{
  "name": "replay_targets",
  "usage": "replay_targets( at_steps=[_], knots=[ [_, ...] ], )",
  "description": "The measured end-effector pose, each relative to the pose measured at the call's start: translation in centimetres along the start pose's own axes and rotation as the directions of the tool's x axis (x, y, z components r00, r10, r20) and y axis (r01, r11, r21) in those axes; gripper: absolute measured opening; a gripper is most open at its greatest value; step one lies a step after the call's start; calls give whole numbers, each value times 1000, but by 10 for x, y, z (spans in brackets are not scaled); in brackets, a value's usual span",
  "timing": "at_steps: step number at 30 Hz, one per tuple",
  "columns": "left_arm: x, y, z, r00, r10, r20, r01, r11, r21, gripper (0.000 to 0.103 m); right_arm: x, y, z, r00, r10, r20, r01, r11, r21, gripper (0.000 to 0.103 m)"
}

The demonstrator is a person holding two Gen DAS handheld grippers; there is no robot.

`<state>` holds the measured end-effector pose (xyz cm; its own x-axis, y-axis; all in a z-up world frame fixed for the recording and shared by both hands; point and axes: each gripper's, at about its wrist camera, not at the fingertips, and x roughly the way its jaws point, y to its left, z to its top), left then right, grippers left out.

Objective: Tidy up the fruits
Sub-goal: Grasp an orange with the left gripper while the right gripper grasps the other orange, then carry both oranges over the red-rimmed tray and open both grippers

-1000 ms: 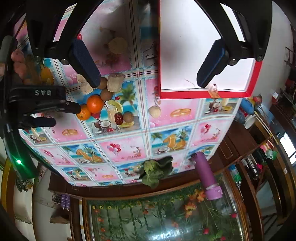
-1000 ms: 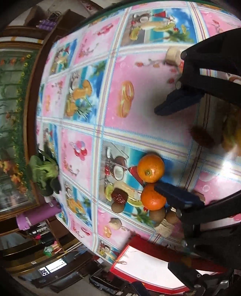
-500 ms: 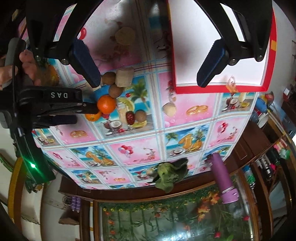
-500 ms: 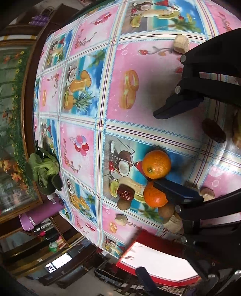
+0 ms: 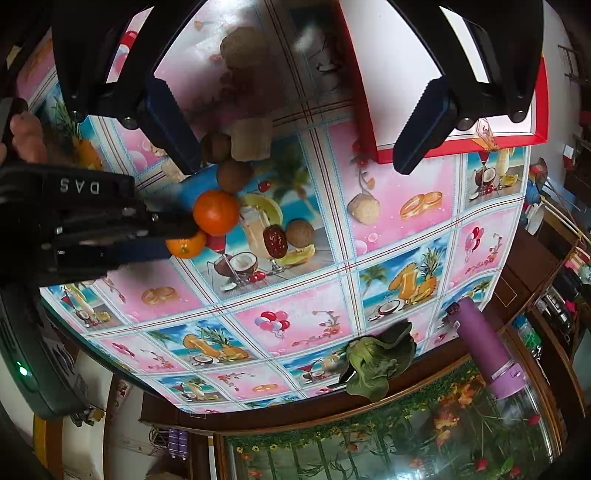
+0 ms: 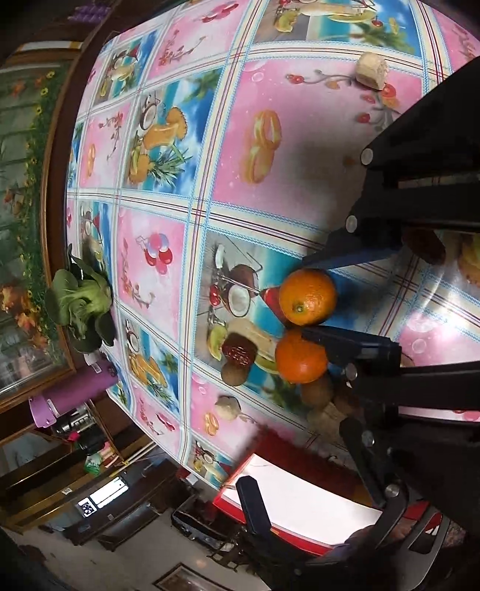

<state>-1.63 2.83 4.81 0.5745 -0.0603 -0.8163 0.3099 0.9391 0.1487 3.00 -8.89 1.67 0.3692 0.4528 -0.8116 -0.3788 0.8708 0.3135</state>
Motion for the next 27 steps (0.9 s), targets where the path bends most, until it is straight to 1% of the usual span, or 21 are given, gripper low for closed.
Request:
replay_targets(
  at_steps=[3,5,8,13,15,16,17,18,19,20,21,23,24,25,26,27],
  knots=[
    [1,-6,2,1000,1,-12,-1,1000,22,103,-2,-6,0,1000,30,-6,-30,999,33,29],
    [2,-10,4,1000,7,-17,-6,999,38,103,-7,-8,0,1000,14,8,-14,1000,23,29],
    [5,-15,10,1000,-6,-27,7,999,51,103,-18,-11,0,999,-6,41,5,1000,27,29],
    [21,-28,21,997,-40,-68,45,996,82,102,-35,-29,5,996,-11,91,3,996,88,29],
    [28,-32,26,994,-65,-90,72,994,80,96,-35,-33,5,996,-6,88,-4,994,109,29],
    [31,-34,28,992,-75,-101,83,993,79,90,-34,-34,6,996,-2,84,-8,993,114,29],
    [34,-36,29,991,-80,-107,89,993,76,86,-33,-35,7,997,4,78,-14,992,122,29],
    [37,-36,31,990,-88,-114,96,993,67,85,-33,-36,7,997,10,75,-19,992,126,29],
    [40,-36,33,988,-99,-118,106,993,55,80,-32,-36,7,997,13,74,-23,991,128,29],
    [42,-35,34,987,-108,-121,114,993,43,69,-32,-36,7,997,18,75,-28,991,131,29],
    [45,-35,34,985,-119,-128,124,992,31,64,-32,-35,7,997,23,75,-32,991,132,29],
    [50,-35,33,980,-141,-143,144,989,10,50,-33,-36,6,996,35,78,-45,989,139,29],
    [52,-35,32,977,-154,-146,156,988,2,47,-33,-36,5,996,39,80,-50,989,142,29],
    [50,-35,31,976,-173,-136,173,985,-10,40,-33,-36,5,996,44,84,-56,988,144,29],
    [49,-36,31,974,-181,-132,181,983,-15,36,-33,-35,4,995,45,91,-58,988,144,29],
    [47,-37,31,977,-173,-127,173,985,-13,36,-35,-34,4,994,47,100,-62,987,147,29]
  ],
)
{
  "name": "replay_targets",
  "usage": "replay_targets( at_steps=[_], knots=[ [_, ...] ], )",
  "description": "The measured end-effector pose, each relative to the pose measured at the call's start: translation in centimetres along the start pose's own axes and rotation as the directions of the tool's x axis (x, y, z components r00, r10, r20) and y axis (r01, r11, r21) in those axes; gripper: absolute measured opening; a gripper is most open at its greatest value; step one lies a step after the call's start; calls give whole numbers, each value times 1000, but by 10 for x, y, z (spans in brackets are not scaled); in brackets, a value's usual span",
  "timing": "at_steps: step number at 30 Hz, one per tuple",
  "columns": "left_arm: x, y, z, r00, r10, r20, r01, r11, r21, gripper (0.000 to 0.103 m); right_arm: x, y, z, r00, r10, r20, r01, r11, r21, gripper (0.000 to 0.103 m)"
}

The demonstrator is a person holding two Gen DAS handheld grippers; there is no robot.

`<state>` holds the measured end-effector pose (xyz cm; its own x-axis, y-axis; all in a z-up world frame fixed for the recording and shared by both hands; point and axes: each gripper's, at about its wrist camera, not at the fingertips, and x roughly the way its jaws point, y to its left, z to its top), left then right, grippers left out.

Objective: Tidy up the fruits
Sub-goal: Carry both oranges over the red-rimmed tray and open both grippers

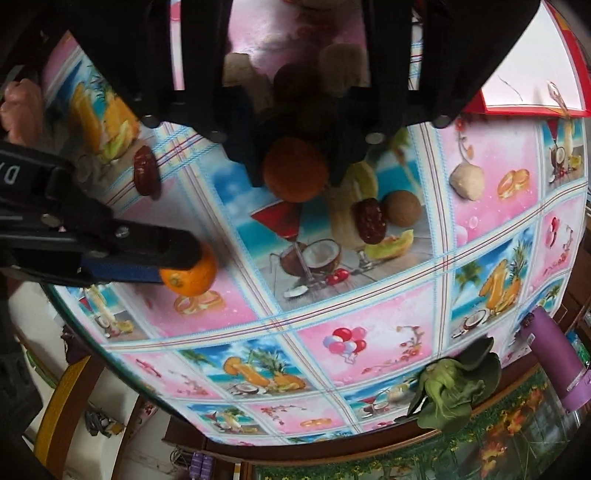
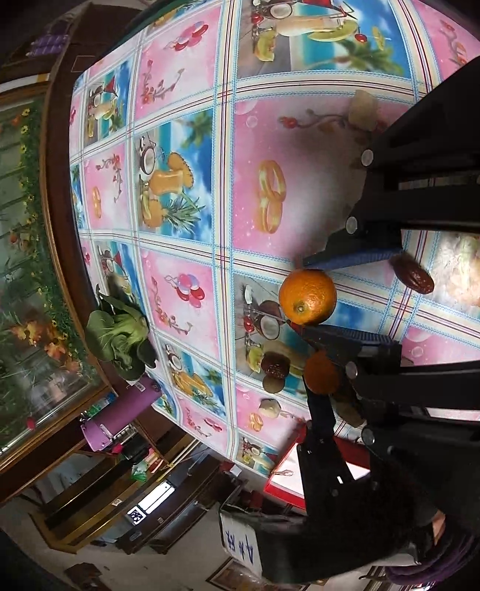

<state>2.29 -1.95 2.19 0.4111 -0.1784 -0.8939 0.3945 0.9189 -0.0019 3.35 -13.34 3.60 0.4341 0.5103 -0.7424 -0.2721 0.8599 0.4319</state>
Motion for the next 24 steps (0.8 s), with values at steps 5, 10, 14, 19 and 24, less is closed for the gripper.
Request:
replay_targets(
  at_steps=[5,10,14,19,24],
  knots=[
    [-24,0,-5,997,14,72,-11,999,-44,35,-13,9,-6,996,43,80,-44,999,7,29],
    [-85,18,-35,976,61,208,-23,983,-181,35,-24,51,-26,986,126,113,-121,992,-48,29],
    [-133,44,-82,954,149,259,-66,950,-305,35,-21,113,-49,973,220,65,-211,969,-127,29],
    [-164,90,-153,928,311,207,-188,867,-461,36,5,194,-78,957,284,-54,-288,926,-244,29],
    [-165,127,-212,927,350,132,-219,794,-567,36,41,241,-104,962,226,-155,-266,909,-321,29]
  ],
)
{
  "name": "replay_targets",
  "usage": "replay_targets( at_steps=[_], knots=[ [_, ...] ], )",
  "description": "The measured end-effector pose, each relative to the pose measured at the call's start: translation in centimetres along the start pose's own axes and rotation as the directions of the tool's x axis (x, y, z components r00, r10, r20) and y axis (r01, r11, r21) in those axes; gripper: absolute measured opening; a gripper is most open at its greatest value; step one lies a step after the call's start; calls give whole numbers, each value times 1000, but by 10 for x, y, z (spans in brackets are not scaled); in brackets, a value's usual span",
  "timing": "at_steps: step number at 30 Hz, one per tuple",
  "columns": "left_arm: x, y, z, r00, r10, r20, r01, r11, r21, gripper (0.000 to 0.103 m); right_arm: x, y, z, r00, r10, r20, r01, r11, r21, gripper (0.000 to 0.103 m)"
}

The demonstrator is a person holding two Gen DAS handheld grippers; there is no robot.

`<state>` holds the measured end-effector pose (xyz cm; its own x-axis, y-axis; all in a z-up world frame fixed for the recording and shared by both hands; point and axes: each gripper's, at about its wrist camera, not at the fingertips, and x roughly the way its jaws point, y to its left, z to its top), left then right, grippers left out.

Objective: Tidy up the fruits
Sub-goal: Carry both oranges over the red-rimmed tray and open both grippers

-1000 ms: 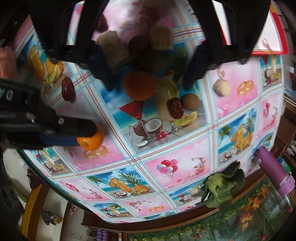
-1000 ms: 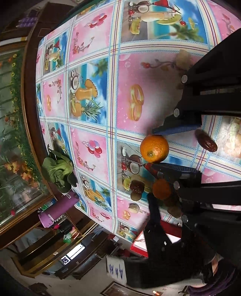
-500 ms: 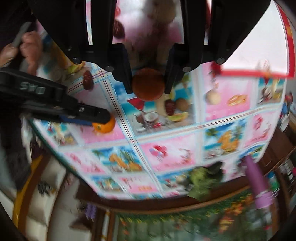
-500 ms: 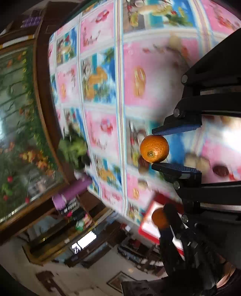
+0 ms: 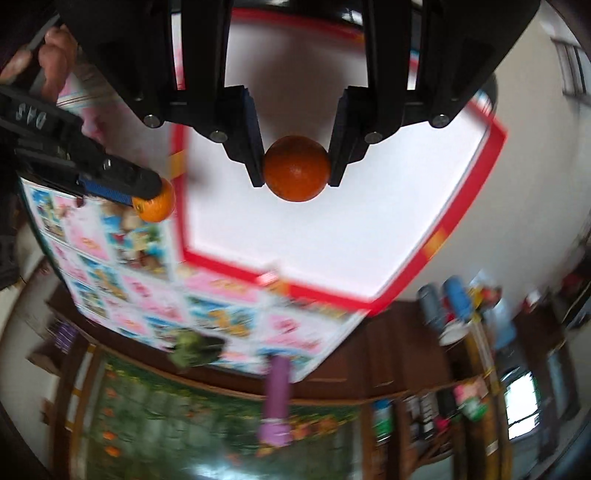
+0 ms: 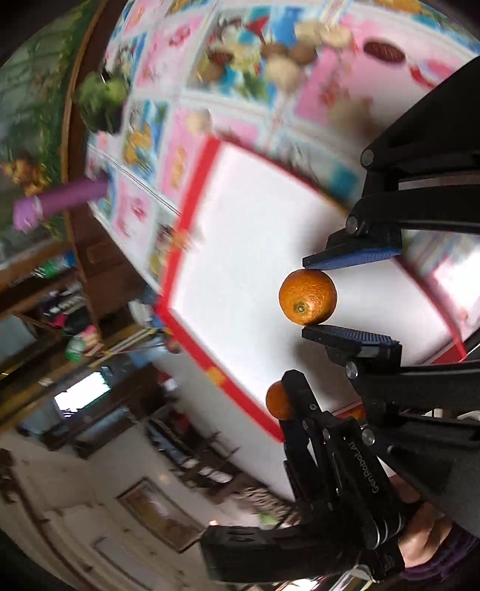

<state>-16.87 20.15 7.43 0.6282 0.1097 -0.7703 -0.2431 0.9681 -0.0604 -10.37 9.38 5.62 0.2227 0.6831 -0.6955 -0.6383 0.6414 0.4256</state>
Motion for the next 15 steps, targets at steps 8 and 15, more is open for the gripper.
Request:
replay_targets(
  at_steps=[8,15],
  knots=[
    [16,38,-27,998,27,-64,-32,997,-74,36,41,29,-10,993,-64,-103,60,997,-42,34],
    [10,43,-32,996,75,-55,-80,993,-84,66,15,21,-11,997,-39,-73,37,999,-26,53]
  ],
)
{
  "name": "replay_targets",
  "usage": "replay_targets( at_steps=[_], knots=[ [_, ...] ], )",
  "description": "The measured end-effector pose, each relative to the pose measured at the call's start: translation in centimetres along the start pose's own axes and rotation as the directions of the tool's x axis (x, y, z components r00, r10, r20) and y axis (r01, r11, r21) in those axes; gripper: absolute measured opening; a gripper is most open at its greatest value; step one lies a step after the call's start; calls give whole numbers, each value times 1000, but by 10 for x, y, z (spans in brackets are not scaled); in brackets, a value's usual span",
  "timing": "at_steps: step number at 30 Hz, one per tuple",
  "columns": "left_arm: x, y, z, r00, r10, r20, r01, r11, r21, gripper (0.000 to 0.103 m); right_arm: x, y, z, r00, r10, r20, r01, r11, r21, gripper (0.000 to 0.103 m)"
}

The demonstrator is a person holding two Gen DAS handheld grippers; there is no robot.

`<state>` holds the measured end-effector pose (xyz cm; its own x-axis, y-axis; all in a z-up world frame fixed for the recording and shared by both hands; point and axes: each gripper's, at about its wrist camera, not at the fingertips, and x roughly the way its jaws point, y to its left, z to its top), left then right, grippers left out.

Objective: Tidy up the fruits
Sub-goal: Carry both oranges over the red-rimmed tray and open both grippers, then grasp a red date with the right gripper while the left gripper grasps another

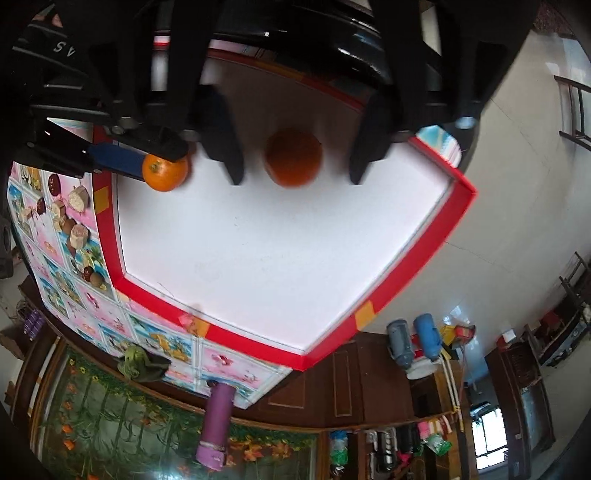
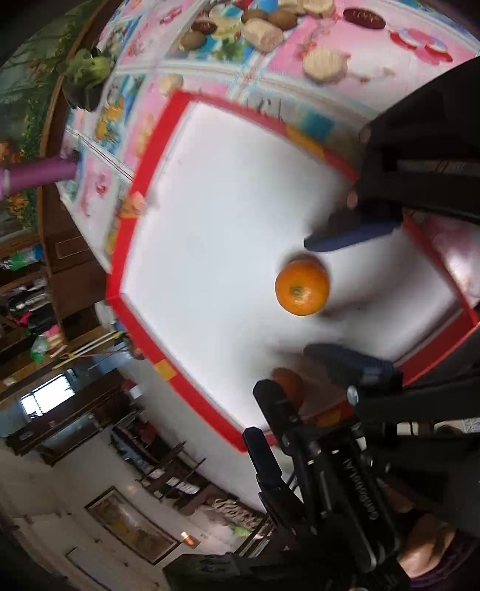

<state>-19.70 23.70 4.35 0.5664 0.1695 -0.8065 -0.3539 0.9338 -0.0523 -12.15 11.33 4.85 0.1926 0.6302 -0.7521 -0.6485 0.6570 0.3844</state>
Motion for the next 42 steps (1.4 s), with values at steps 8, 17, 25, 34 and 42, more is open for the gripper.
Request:
replay_targets(
  at_steps=[8,17,25,34,42],
  knots=[
    [-42,-28,4,990,-78,114,71,996,57,78,-98,-78,-29,973,-138,184,116,986,123,58],
    [-43,-151,-8,941,-338,-6,322,891,320,78,-142,-190,-62,900,-417,128,358,874,330,58],
    [-9,-228,-12,932,-340,-125,361,848,387,68,-130,-225,-53,917,-392,75,340,865,368,38],
    [15,-257,-17,915,-347,-206,402,829,388,45,-106,-228,-47,920,-391,27,359,868,343,13],
    [36,-278,-14,916,-332,-224,397,827,399,30,-107,-229,-50,919,-391,51,354,875,330,12]
  ],
)
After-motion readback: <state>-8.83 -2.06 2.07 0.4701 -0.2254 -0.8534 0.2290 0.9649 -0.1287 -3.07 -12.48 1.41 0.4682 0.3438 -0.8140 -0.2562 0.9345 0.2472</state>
